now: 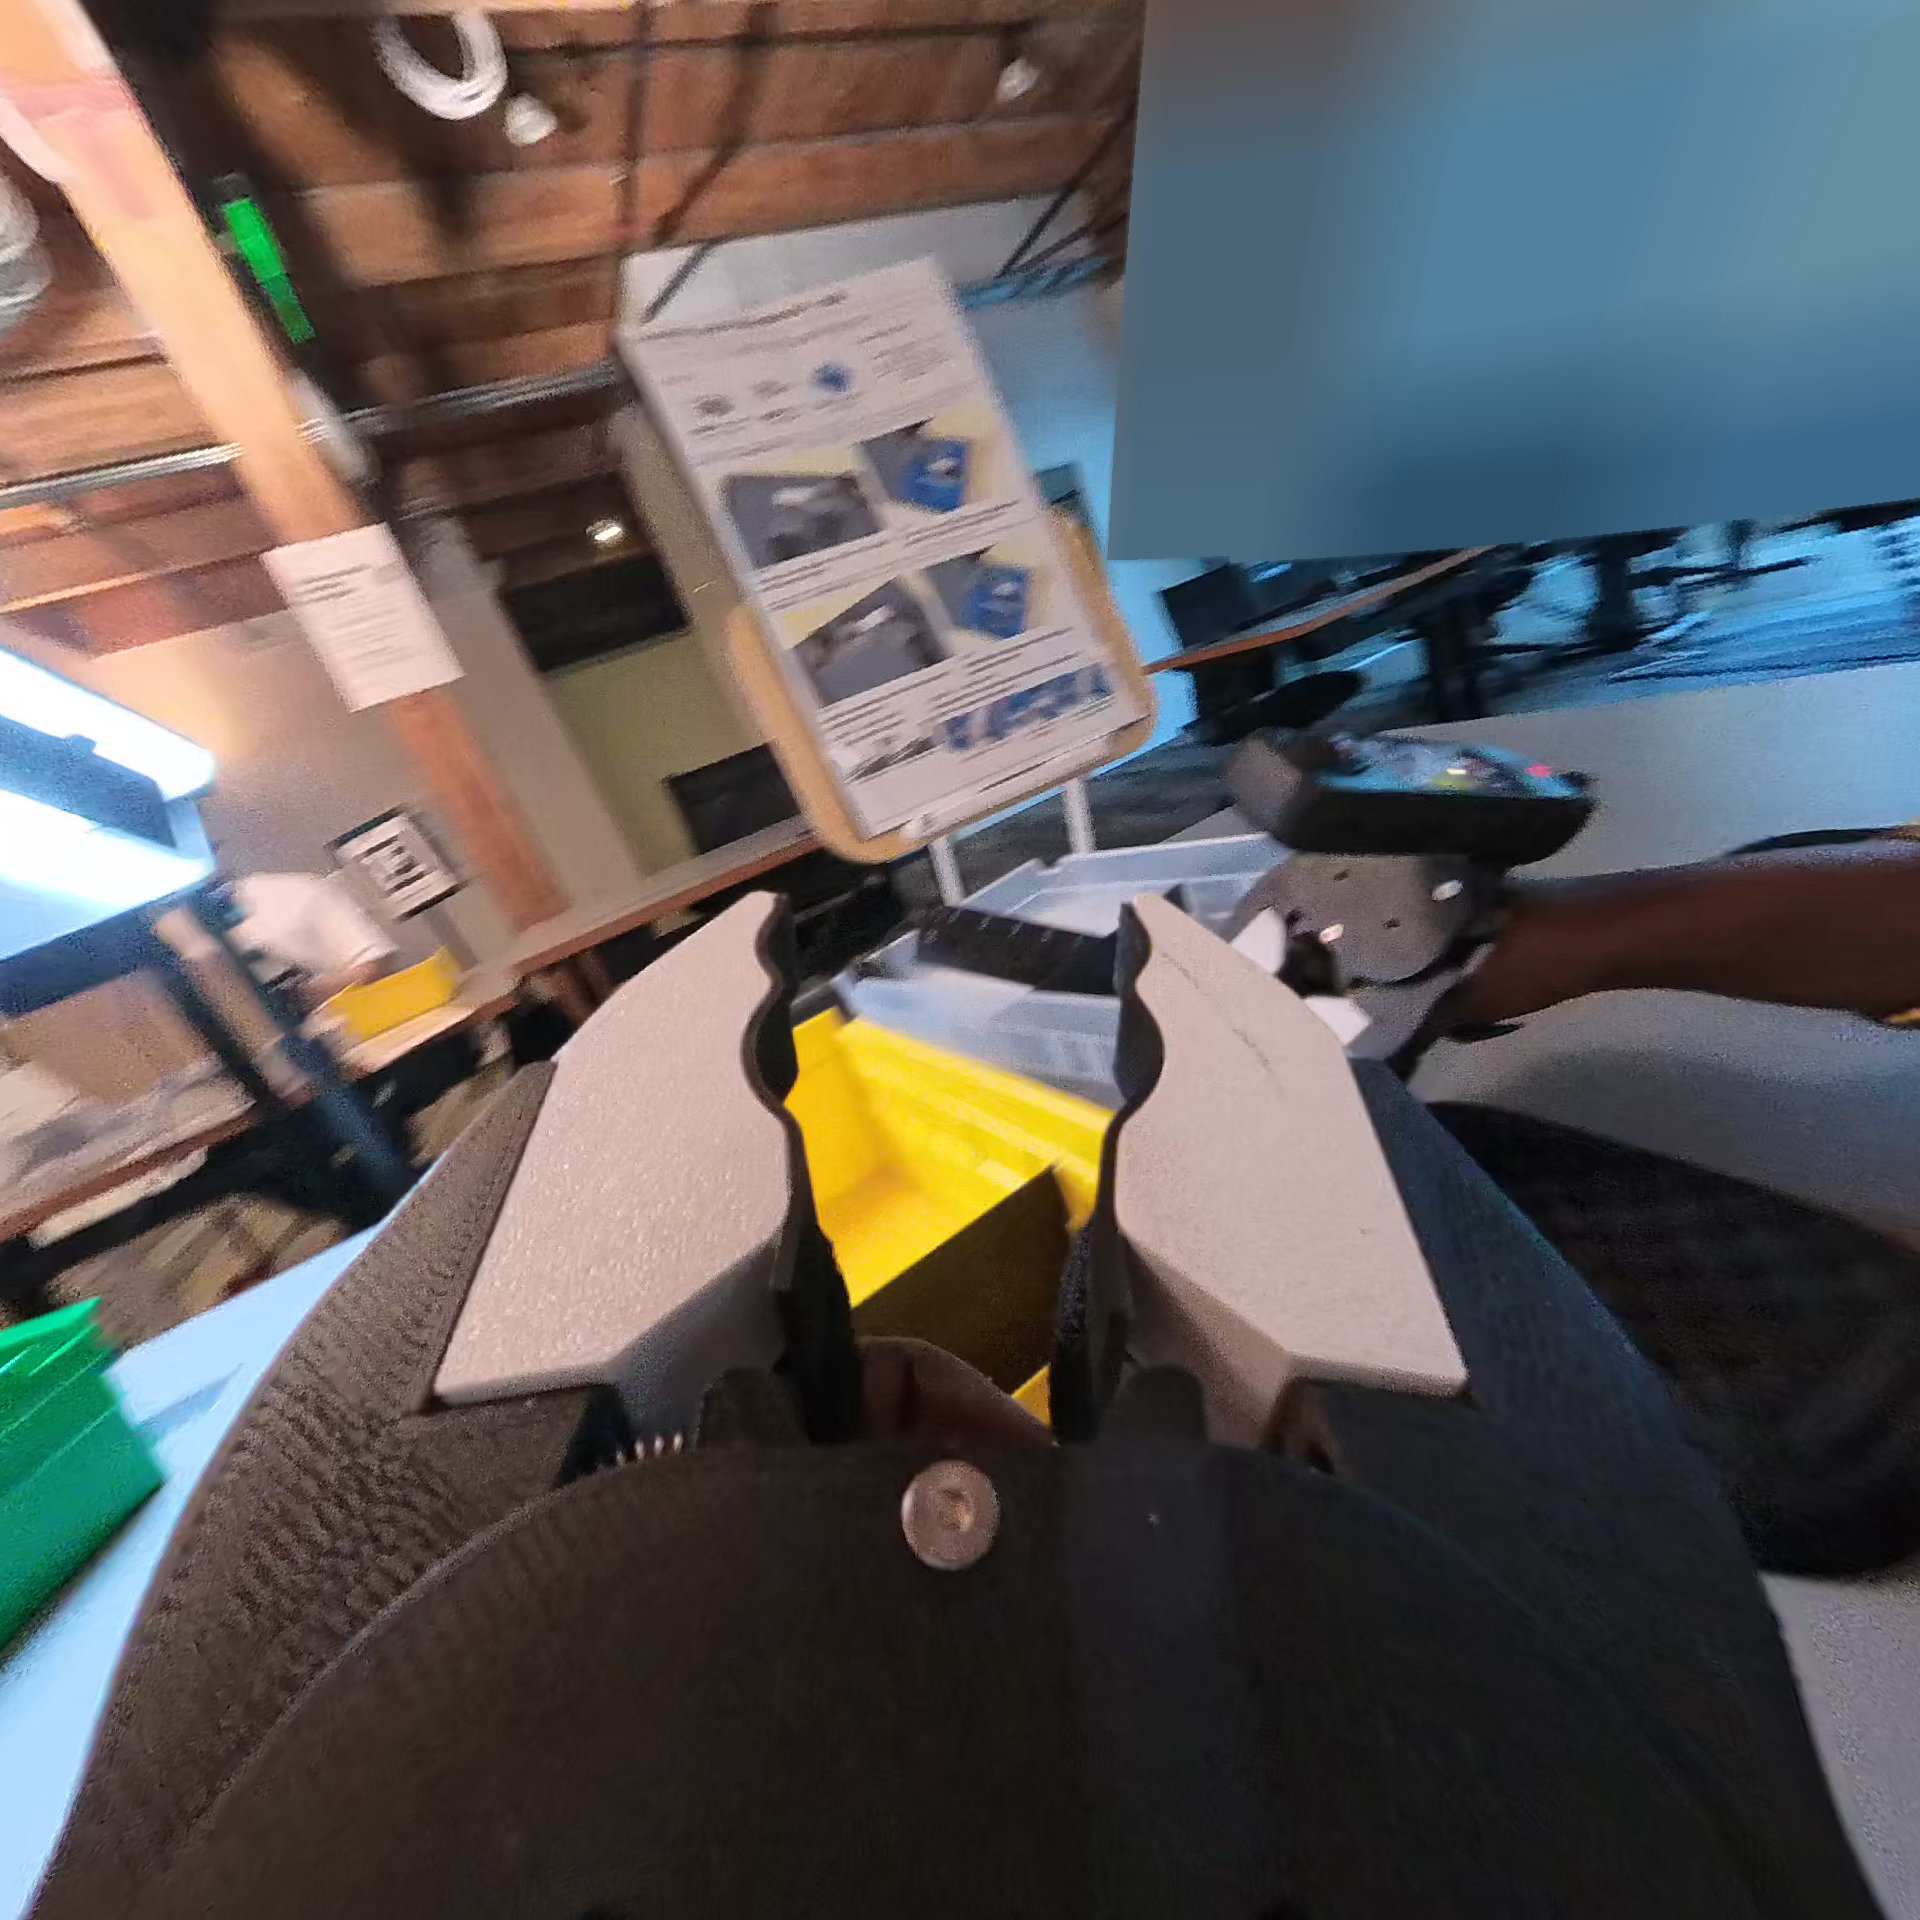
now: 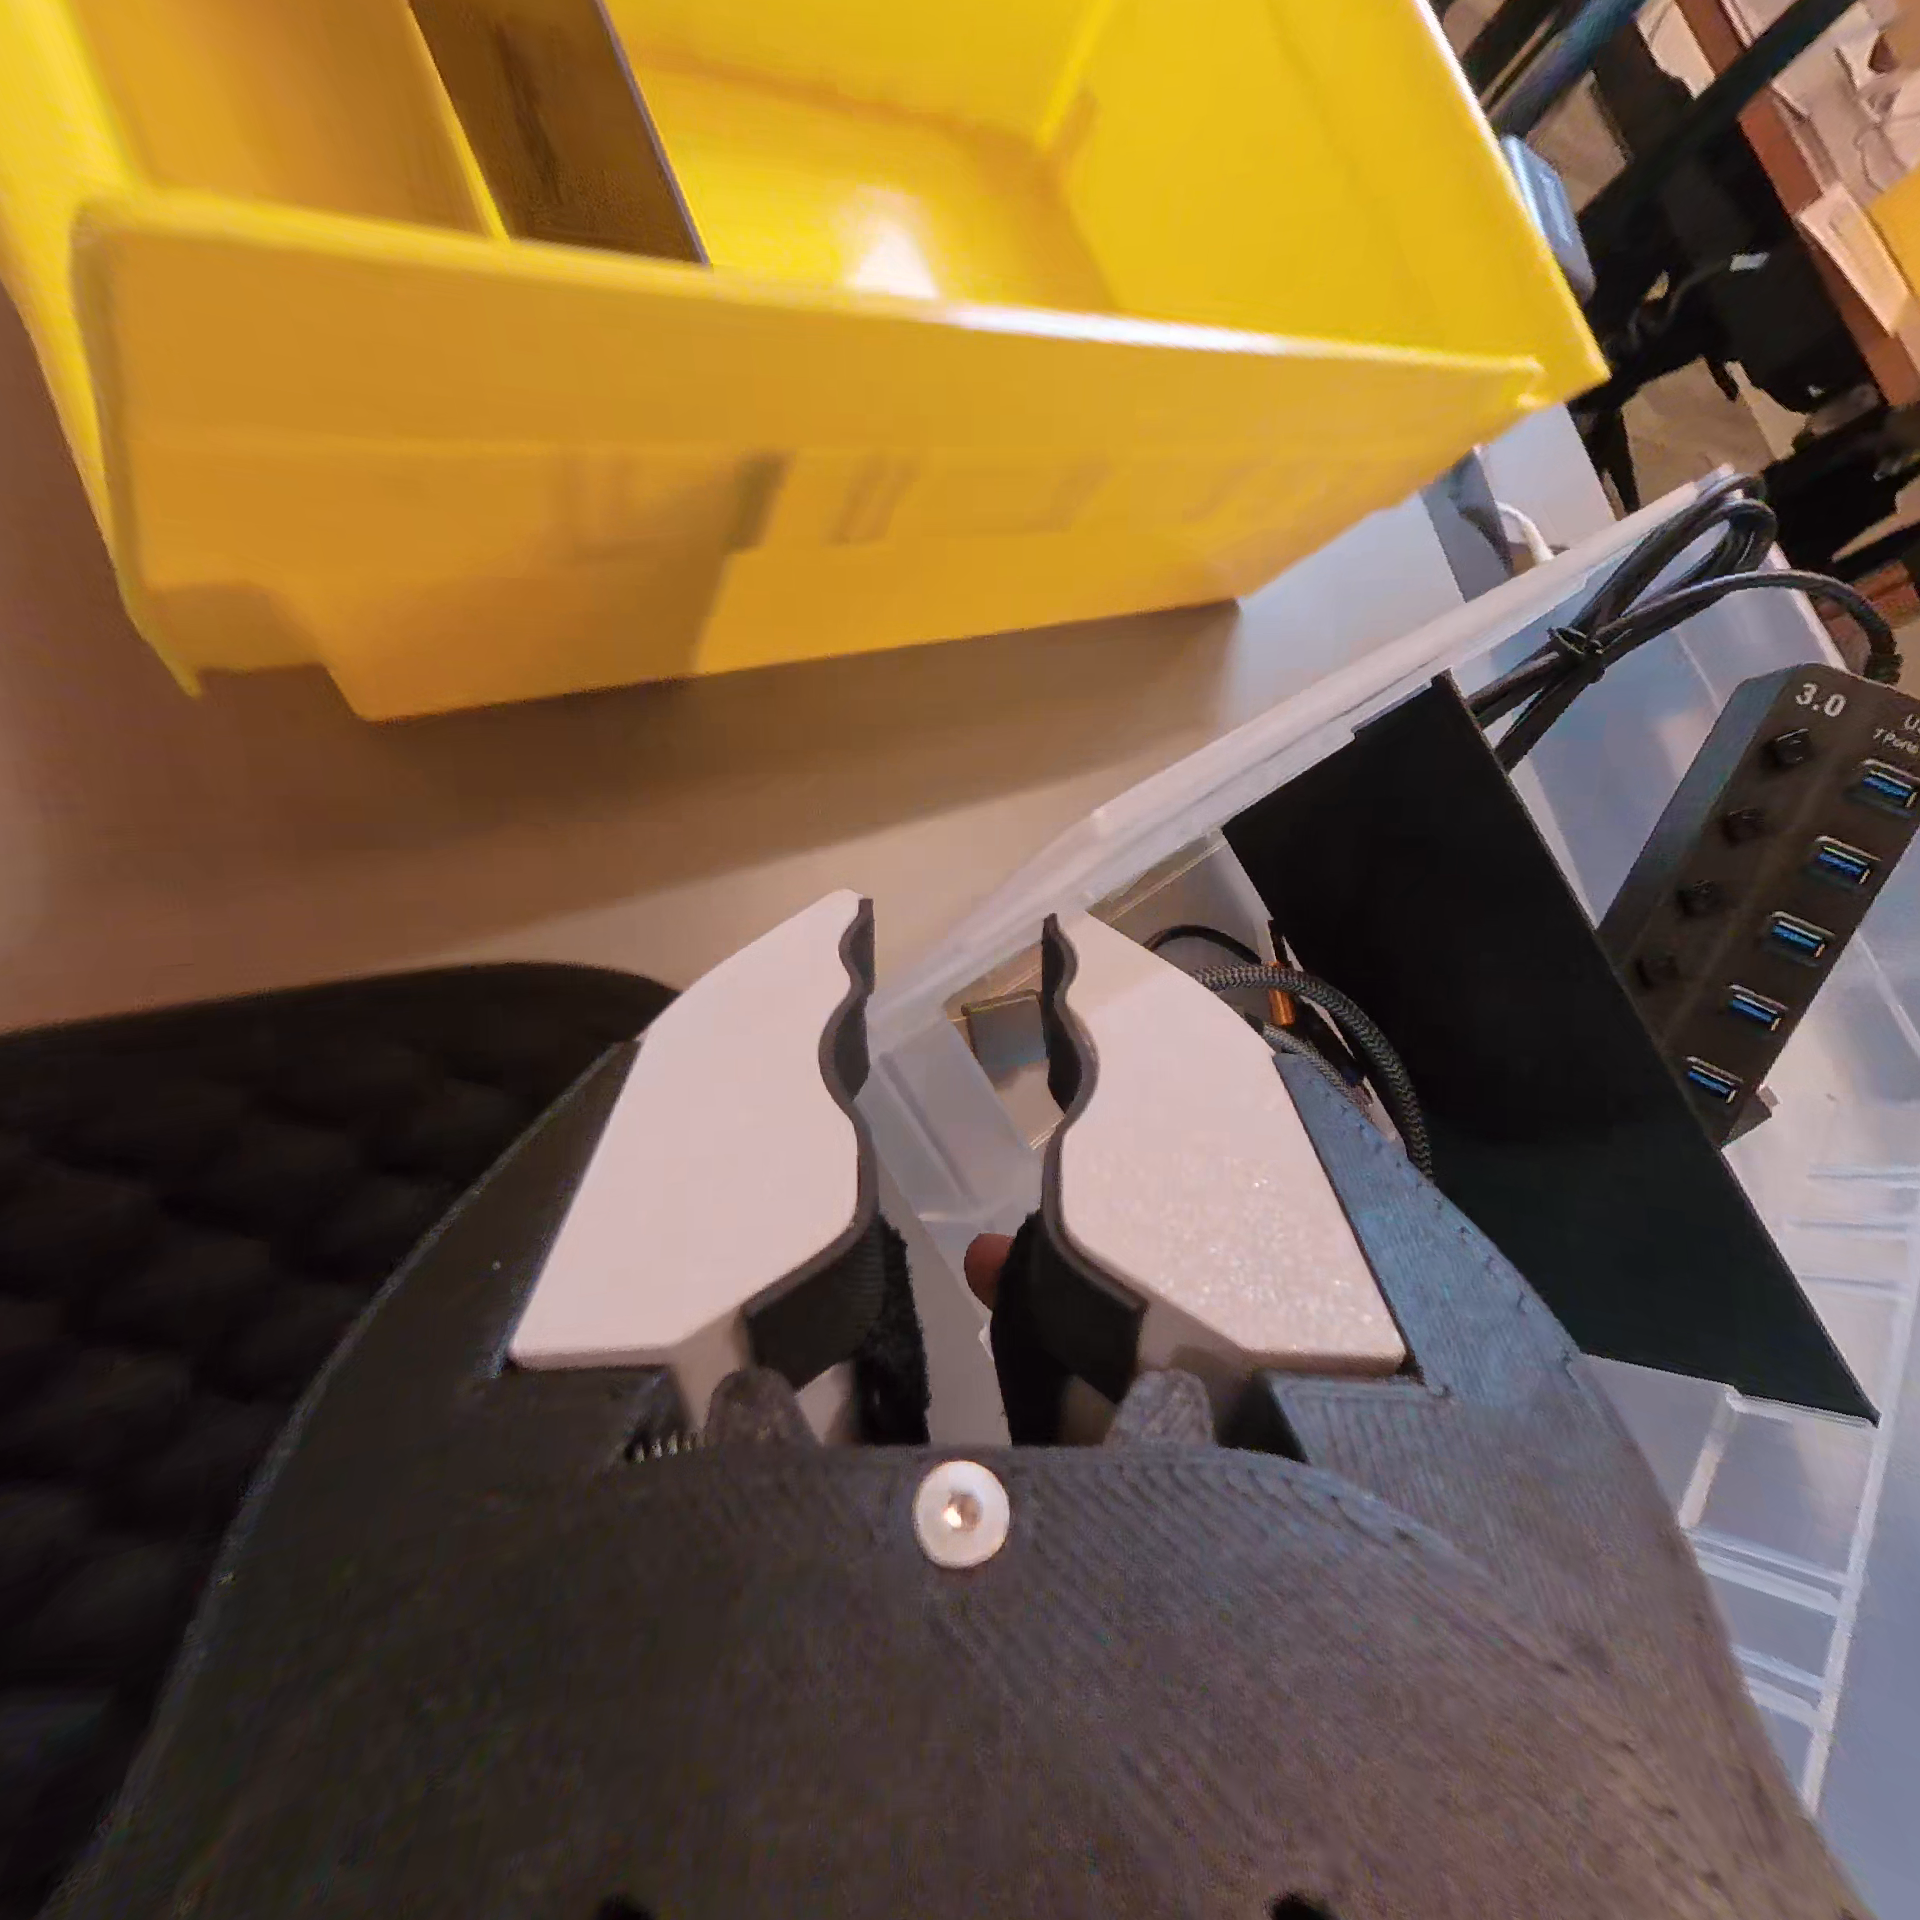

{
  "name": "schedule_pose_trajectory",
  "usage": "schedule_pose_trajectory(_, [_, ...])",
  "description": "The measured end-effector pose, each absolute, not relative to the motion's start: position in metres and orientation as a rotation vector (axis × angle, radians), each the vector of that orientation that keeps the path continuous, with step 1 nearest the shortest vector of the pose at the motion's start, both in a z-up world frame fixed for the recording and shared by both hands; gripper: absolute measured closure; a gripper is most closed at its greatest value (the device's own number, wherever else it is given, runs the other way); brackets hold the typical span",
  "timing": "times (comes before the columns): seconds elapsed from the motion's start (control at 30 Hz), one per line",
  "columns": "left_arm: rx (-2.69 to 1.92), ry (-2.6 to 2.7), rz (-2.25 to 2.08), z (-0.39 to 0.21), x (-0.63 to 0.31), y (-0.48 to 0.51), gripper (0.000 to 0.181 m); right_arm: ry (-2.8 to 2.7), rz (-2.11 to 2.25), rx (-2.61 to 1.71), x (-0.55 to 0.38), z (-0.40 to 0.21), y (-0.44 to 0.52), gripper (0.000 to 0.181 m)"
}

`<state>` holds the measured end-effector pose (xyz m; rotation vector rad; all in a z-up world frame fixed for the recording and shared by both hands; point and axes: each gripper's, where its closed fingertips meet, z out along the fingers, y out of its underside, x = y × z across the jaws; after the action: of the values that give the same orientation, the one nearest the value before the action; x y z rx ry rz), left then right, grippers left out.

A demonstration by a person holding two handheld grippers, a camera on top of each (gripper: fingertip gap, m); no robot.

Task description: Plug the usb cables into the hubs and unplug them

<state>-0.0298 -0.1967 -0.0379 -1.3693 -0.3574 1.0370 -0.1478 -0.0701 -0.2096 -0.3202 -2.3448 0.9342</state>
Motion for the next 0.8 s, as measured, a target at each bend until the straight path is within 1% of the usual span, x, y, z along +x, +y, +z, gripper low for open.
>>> schedule_pose_trajectory(0.1, [-1.355,-0.575,1.107,-0.052,-0.041,-0.253,0.116,-2.361,0.966,-0.268,-0.149,-0.209,-0.089,0.150])
schedule_pose_trajectory(0.2, [-1.381,-0.778,1.118,-0.080,-0.053,-0.294,0.106,-2.367,0.995,-0.237,-0.148,-0.209,-0.098,0.148])
schedule_pose_trajectory(0.23, [-1.386,-0.842,1.122,-0.090,-0.057,-0.306,0.104,-2.389,1.011,-0.212,-0.145,-0.211,-0.099,0.139])
schedule_pose_trajectory(0.27, [-1.385,-0.896,1.125,-0.099,-0.061,-0.315,0.104,-2.423,1.045,-0.165,-0.137,-0.213,-0.100,0.123])
schedule_pose_trajectory(0.3, [-1.374,-0.940,1.121,-0.107,-0.065,-0.322,0.104,-2.437,1.088,-0.140,-0.130,-0.212,-0.101,0.120])
schedule_pose_trajectory(0.4, [-1.352,-1.027,1.042,-0.129,-0.080,-0.326,0.104,-2.317,1.292,-0.221,-0.114,-0.192,-0.101,0.124])
schedule_pose_trajectory(0.53, [-1.442,-1.125,1.043,-0.158,-0.100,-0.322,0.104,-2.000,1.623,-0.250,-0.081,-0.149,-0.111,0.139])
schedule_pose_trajectory(0.6, [-1.523,-1.147,1.092,-0.171,-0.107,-0.320,0.104,-1.996,1.630,-0.217,-0.067,-0.151,-0.123,0.139])
schedule_pose_trajectory(0.67, [-1.593,-1.163,1.126,-0.181,-0.112,-0.318,0.104,-2.062,1.562,-0.244,-0.068,-0.163,-0.131,0.130])
schedule_pose_trajectory(0.7, [-1.625,-1.168,1.111,-0.186,-0.113,-0.315,0.109,-2.090,1.538,-0.274,-0.071,-0.168,-0.133,0.128])
schedule_pose_trajectory(0.73, [-1.644,-1.184,1.096,-0.189,-0.112,-0.313,0.119,-2.116,1.529,-0.309,-0.075,-0.170,-0.133,0.125])
schedule_pose_trajectory(0.77, [-1.657,-1.193,1.078,-0.189,-0.110,-0.313,0.140,-2.139,1.530,-0.347,-0.078,-0.172,-0.134,0.123])
schedule_pose_trajectory(0.8, [-1.671,-1.175,1.039,-0.188,-0.107,-0.309,0.159,-2.153,1.524,-0.394,-0.083,-0.174,-0.133,0.116])
